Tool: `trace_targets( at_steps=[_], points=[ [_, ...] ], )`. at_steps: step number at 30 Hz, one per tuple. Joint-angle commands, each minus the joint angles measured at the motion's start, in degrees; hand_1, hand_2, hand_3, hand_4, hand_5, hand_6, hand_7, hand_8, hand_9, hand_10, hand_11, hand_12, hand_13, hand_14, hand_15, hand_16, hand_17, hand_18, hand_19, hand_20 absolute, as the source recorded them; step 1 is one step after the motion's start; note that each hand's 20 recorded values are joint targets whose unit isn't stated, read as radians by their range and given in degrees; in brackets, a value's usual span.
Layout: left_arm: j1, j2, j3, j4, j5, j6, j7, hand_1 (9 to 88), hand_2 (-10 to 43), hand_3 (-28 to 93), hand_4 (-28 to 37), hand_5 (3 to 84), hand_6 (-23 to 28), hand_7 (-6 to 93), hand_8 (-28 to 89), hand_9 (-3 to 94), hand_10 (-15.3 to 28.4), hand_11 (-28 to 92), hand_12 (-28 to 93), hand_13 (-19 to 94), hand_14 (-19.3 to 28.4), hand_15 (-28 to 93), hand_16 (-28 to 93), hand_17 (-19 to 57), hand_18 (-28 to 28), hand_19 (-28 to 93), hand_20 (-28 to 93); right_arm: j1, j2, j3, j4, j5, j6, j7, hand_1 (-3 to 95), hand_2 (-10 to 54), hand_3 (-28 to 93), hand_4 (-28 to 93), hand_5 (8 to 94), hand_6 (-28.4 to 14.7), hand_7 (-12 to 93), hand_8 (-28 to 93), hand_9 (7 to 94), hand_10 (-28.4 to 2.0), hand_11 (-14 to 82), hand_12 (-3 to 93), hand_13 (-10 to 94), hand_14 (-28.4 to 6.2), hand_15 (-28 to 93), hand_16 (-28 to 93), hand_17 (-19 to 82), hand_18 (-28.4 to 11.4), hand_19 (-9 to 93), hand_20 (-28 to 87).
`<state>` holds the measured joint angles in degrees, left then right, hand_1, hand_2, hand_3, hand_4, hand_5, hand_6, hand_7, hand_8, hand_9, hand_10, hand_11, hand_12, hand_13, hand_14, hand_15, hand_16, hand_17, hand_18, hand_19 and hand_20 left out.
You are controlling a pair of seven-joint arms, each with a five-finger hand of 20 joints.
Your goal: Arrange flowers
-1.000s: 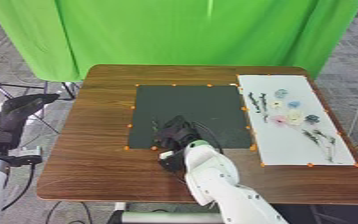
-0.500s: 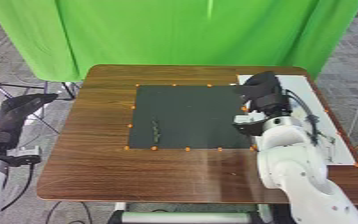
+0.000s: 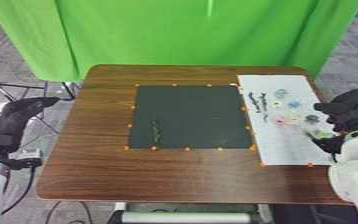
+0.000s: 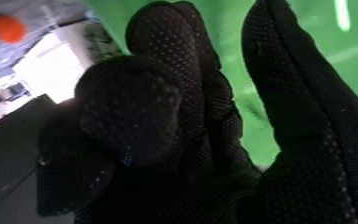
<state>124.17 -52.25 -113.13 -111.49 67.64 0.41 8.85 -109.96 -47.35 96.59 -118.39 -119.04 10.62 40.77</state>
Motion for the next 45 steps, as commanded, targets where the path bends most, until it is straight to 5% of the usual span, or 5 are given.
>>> trace_targets(
  at_steps=[1, 6, 27, 42, 45],
  points=[
    [0.9, -0.75, -0.03, -0.62, 0.38, -0.79, -0.98, 22.2, -2.9, 65, -20.9, 50.4, 2.9, 15.0, -6, 40.9, 12.9, 14, 11, 26, 14.0, 6, 2, 1.2, 9.1, 0, 13, -0.9, 4.5, 2.6, 2.2, 2.6, -8.9, 2.5, 42.2, -9.5, 57, -8, 74.8, -5.4, 32, -4, 89.1, -13.1, 32.7, 23.9, 94, -3.4, 50, 23, 73, -4.8, 84, 34],
    [0.4, -0.66, 0.37, -0.42, 1.12, -1.81, -1.32, 22.3, -2.9, 65, -20.8, 50.4, 2.9, 14.9, -6, 41.0, 12.9, 14, 11, 27, 14.0, 6, 2, 1.2, 9.1, 0, 13, -1.0, 6.2, 2.9, 4.5, 2.4, -11.3, 3.1, 41.6, -9.5, 57, -8, 74.8, -5.4, 32, -8, 88.7, -13.1, 32.6, 23.8, 94, -3.6, 49, 23, 73, -4.9, 84, 34],
    [0.4, -0.72, 0.78, -0.26, 0.85, -2.44, -1.61, 22.7, -2.9, 64, -20.1, 50.2, 2.9, 15.1, -6, 41.0, 13.0, 14, 11, 27, 14.1, 6, 2, 1.2, 9.2, 0, 13, -3.3, 5.1, 2.0, 8.3, 3.6, -17.8, 5.3, 39.6, -9.5, 57, -8, 73.8, -5.5, 31, -8, 87.4, -13.5, 31.1, 24.0, 94, -3.6, 46, 25, 72, -4.7, 83, 35],
    [-0.1, -0.84, 1.20, -0.04, 1.08, -2.96, -1.81, 22.9, -2.6, 64, -20.1, 50.3, 3.0, 15.0, -6, 41.0, 13.0, 14, 11, 27, 14.1, 6, 2, 1.2, 9.2, 0, 13, -2.6, 5.1, -2.2, 9.5, 0.5, -15.4, 5.9, 42.4, -9.5, 56, -10, 74.5, -5.7, 29, -8, 88.3, -13.3, 30.0, 23.7, 94, -3.5, 45, 25, 72, -4.3, 82, 36],
    [0.1, -0.75, 1.12, -0.12, 0.93, -2.67, -1.71, 23.0, -2.6, 64, -20.1, 50.3, 3.0, 15.1, -6, 41.0, 13.0, 14, 11, 27, 14.1, 6, 2, 1.2, 9.2, 0, 13, -2.4, 5.5, -3.0, 9.7, -0.7, -12.6, 6.0, 57.4, -9.5, 43, -6, 75.8, -5.8, 29, 15, 89.9, -12.8, 30.6, 23.7, 94, -3.3, 49, 23, 73, -4.4, 82, 37]
  ],
)
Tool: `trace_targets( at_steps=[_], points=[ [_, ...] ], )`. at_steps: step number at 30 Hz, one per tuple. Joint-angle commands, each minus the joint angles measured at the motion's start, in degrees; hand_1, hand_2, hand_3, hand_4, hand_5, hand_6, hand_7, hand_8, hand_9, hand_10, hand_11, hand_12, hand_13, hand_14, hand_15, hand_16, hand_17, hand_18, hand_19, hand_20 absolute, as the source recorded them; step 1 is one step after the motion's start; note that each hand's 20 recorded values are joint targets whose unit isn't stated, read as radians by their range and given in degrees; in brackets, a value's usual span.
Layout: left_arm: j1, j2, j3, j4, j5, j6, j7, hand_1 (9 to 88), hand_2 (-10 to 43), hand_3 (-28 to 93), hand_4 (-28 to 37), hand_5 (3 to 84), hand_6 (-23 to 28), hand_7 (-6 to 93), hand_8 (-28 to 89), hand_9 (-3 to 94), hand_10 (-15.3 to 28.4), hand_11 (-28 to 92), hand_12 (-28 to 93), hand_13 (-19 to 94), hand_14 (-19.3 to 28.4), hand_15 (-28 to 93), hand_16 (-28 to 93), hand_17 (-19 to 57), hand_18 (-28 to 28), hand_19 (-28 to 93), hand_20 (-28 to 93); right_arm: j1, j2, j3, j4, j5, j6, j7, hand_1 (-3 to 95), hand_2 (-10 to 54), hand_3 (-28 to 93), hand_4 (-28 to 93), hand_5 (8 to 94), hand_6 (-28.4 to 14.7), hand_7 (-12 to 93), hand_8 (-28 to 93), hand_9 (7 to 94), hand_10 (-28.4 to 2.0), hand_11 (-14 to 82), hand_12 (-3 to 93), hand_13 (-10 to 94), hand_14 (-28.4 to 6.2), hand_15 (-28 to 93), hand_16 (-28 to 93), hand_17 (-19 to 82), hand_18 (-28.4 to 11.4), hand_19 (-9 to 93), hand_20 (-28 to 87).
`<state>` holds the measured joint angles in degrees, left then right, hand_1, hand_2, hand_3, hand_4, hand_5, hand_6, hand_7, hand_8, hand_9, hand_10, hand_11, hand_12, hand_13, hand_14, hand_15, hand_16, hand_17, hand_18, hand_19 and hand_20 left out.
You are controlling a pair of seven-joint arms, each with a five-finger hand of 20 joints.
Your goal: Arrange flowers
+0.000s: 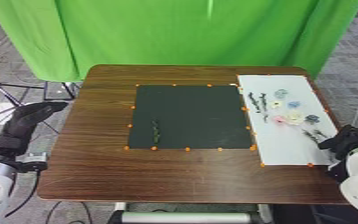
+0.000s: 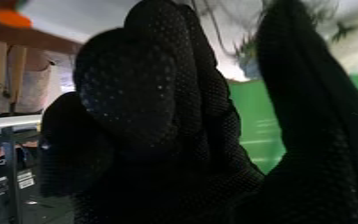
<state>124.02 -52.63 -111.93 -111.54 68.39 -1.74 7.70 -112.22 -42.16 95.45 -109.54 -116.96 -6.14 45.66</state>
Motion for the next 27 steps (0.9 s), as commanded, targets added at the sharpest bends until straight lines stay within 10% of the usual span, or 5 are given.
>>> trace_targets(
  at_steps=[1, 27],
  points=[
    [0.2, -0.36, -0.14, -0.11, 0.17, -0.55, -0.66, 23.0, -2.6, 64, -20.1, 50.3, 3.0, 15.0, -6, 41.0, 13.0, 14, 11, 27, 14.0, 6, 2, 1.2, 9.2, 0, 13, -0.1, 0.5, -1.8, 0.7, -3.0, 4.5, 0.9, 59.7, -9.5, 42, -6, 76.2, -5.6, 29, 17, 90.3, -12.5, 30.9, 23.7, 94, -3.1, 50, 23, 74, -4.5, 82, 37],
    [-0.2, 0.85, -0.38, -0.09, -0.02, -0.83, -0.84, 22.9, -2.5, 64, -20.0, 50.2, 3.0, 15.0, -6, 41.0, 13.0, 14, 11, 27, 14.1, 6, 2, 1.2, 9.2, 0, 13, 5.1, -4.1, -5.7, -15.8, 16.7, 18.9, -4.1, 63.6, -9.5, 50, -7, 80.3, -6.1, 30, 18, 93.7, -12.2, 33.7, 23.0, 94, -2.1, 58, 18, 78, -3.3, 85, 35]
  ],
)
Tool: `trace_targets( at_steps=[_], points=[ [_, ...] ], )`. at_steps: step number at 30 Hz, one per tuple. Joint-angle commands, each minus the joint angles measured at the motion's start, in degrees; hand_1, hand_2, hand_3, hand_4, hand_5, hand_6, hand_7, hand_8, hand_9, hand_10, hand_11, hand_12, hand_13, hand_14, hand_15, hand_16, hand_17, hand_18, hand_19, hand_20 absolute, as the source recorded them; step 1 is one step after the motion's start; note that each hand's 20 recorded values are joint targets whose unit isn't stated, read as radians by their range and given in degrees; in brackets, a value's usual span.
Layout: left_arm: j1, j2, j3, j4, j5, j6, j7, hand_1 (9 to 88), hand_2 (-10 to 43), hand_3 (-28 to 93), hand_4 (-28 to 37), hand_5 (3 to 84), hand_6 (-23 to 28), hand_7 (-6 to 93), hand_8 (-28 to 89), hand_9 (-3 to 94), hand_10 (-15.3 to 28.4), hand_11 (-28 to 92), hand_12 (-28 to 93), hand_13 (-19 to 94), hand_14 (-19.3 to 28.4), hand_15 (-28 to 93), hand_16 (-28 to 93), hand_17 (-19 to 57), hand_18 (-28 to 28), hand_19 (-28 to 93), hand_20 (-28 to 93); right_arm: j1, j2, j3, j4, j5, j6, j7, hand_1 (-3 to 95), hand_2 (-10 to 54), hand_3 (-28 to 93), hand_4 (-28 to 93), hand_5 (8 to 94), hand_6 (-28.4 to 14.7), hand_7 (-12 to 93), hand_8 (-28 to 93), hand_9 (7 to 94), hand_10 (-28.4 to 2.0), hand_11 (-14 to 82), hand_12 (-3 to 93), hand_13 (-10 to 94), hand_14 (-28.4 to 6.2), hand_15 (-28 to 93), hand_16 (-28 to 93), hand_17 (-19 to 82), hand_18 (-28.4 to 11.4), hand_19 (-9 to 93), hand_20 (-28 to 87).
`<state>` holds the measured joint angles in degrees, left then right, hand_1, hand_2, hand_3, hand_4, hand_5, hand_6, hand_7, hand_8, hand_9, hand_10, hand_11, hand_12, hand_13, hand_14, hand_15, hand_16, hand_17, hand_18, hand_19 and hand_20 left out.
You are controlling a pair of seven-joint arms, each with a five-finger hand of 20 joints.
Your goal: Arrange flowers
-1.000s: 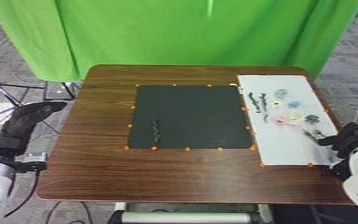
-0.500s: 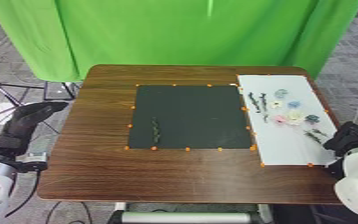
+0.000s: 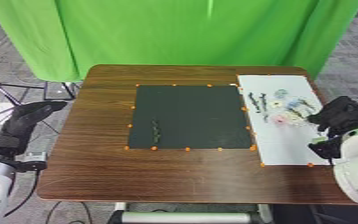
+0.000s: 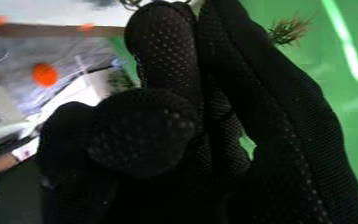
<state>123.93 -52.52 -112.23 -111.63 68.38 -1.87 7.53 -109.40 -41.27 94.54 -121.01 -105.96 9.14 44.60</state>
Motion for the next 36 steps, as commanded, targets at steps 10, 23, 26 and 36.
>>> trace_targets(
  at_steps=[10, 23, 26, 36],
  points=[
    [0.7, 1.13, -0.76, -0.43, 0.03, -0.61, -0.63, 22.9, -2.6, 64, -20.0, 50.3, 3.0, 14.9, -6, 41.0, 13.0, 14, 11, 27, 14.1, 6, 2, 1.2, 9.3, 0, 13, 10.6, -13.4, -17.8, -1.6, 6.1, 1.4, -4.0, 65.0, -9.5, 48, -7, 80.7, -6.6, 29, 17, 93.7, -12.6, 33.4, 21.7, 94, -2.1, 58, 17, 78, -3.1, 84, 34],
    [2.1, 1.03, -1.77, -1.31, -0.55, -0.49, -1.47, 22.7, -2.6, 64, -20.0, 50.1, 3.3, 14.4, -6, 40.8, 13.0, 14, 11, 27, 14.2, 6, 2, 1.1, 9.3, 0, 13, 17.8, -20.3, -27.3, 4.3, 10.8, 1.5, -3.8, 65.7, -9.5, 47, -7, 80.9, -6.9, 28, 17, 93.7, -12.8, 32.0, 20.8, 94, -2.2, 56, 17, 79, -2.9, 83, 33],
    [2.2, 0.92, -1.90, -1.43, -0.50, -0.51, -1.52, 22.7, -2.7, 64, -19.9, 50.1, 3.3, 14.4, -6, 40.8, 13.0, 13, 11, 27, 14.2, 6, 2, 1.1, 9.3, 0, 13, 18.4, -21.0, -28.8, 5.0, 10.2, 1.4, -3.5, 65.9, -9.5, 47, -7, 81.1, -6.9, 28, 16, 93.7, -12.7, 31.1, 20.5, 94, -2.4, 55, 17, 78, -2.9, 83, 33],
    [3.0, 0.38, -2.54, -1.71, -0.33, -1.07, -1.82, 22.7, -2.6, 64, -19.9, 50.0, 3.2, 14.3, -6, 40.9, 13.1, 13, 11, 27, 14.2, 6, 2, 1.1, 9.3, 0, 13, 21.3, -25.1, -34.1, 7.6, -7.1, -3.4, -4.3, 65.1, -9.5, 47, -7, 81.5, -6.2, 28, 17, 93.7, -12.6, 32.5, 20.3, 94, -2.3, 56, 17, 79, -3.6, 82, 34]
  ],
)
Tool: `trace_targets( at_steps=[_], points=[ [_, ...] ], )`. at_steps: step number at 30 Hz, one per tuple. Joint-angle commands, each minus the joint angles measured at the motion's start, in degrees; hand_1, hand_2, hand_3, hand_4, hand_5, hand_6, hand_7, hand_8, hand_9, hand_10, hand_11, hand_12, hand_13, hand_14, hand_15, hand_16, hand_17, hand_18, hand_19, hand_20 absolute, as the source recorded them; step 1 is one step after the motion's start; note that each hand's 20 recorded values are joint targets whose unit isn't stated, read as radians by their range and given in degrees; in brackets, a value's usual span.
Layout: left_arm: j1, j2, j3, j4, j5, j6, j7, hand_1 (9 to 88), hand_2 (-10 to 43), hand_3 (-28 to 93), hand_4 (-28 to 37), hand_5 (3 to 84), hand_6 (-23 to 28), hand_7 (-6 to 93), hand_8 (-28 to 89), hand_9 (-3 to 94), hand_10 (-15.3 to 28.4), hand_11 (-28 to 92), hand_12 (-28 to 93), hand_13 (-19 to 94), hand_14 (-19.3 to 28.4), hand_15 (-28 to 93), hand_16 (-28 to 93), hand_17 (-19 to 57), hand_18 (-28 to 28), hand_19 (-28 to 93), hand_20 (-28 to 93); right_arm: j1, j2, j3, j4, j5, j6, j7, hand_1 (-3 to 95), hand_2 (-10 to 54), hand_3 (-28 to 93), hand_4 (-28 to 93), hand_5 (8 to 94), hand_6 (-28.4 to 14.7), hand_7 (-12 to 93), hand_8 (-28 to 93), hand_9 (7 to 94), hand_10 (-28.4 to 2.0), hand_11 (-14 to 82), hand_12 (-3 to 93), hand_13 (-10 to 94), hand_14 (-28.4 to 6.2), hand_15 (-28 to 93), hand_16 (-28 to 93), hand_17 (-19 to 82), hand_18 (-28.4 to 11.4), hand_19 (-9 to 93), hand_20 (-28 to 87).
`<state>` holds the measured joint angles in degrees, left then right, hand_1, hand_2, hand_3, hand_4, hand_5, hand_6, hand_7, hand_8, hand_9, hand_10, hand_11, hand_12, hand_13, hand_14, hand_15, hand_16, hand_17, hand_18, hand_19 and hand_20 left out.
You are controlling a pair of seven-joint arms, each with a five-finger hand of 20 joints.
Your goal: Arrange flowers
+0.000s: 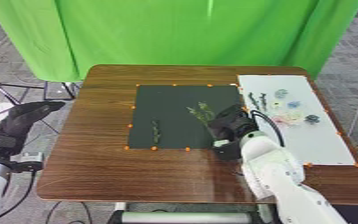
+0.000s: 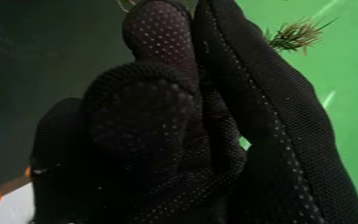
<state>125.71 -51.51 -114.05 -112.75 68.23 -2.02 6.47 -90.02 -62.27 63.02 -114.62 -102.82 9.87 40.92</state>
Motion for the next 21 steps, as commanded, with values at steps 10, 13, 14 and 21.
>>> trace_targets(
  at_steps=[10, 13, 14, 21],
  points=[
    [1.2, -0.46, -0.56, -0.75, -0.11, -1.54, -1.23, 22.7, -2.6, 64, -19.8, 50.0, 3.2, 14.4, -6, 40.9, 13.0, 13, 11, 27, 14.2, 6, 2, 1.1, 9.4, 0, 13, 4.3, -10.2, -4.5, 5.1, -9.1, -5.4, -0.9, 64.7, -9.5, 47, -7, 81.5, -6.0, 29, 17, 93.7, -12.1, 34.5, 20.0, 94, -2.0, 58, 16, 79, -3.4, 83, 35],
    [1.3, -0.47, -0.69, -0.79, -0.11, -1.81, -1.34, 22.7, -2.6, 64, -19.8, 50.0, 3.2, 14.4, -6, 40.9, 13.0, 13, 11, 27, 14.2, 6, 2, 1.1, 9.4, 0, 13, 3.6, -11.4, -3.7, 5.4, -8.2, -5.4, -0.5, 64.7, -9.5, 46, -7, 81.7, -5.9, 29, 18, 93.7, -12.0, 35.1, 20.0, 94, -2.0, 58, 16, 79, -3.5, 83, 35],
    [1.5, -0.63, -0.77, -0.87, -0.12, -1.77, -1.37, 22.6, -2.7, 64, -19.8, 49.9, 3.2, 14.4, -6, 40.9, 13.0, 13, 11, 27, 14.2, 6, 2, 1.1, 9.4, 0, 13, 3.3, -11.6, -3.5, 5.6, -7.6, -5.4, -0.2, 64.9, -9.5, 46, -7, 81.6, -5.9, 30, 17, 93.7, -12.0, 35.3, 19.8, 94, -2.0, 59, 16, 79, -3.4, 83, 35],
    [1.2, -0.66, -0.90, -0.58, -0.24, -2.24, -1.47, 22.6, -2.6, 64, -19.9, 49.9, 3.1, 14.3, -6, 41.0, 13.1, 14, 11, 27, 14.4, 6, 2, 1.1, 9.4, 0, 13, 2.8, -12.2, -3.1, 6.7, -7.9, -4.6, 0.3, 65.0, -9.5, 45, -6, 81.2, -6.0, 31, 17, 93.7, -12.0, 35.6, 19.1, 94, -2.1, 59, 15, 79, -3.4, 83, 34]
  ],
)
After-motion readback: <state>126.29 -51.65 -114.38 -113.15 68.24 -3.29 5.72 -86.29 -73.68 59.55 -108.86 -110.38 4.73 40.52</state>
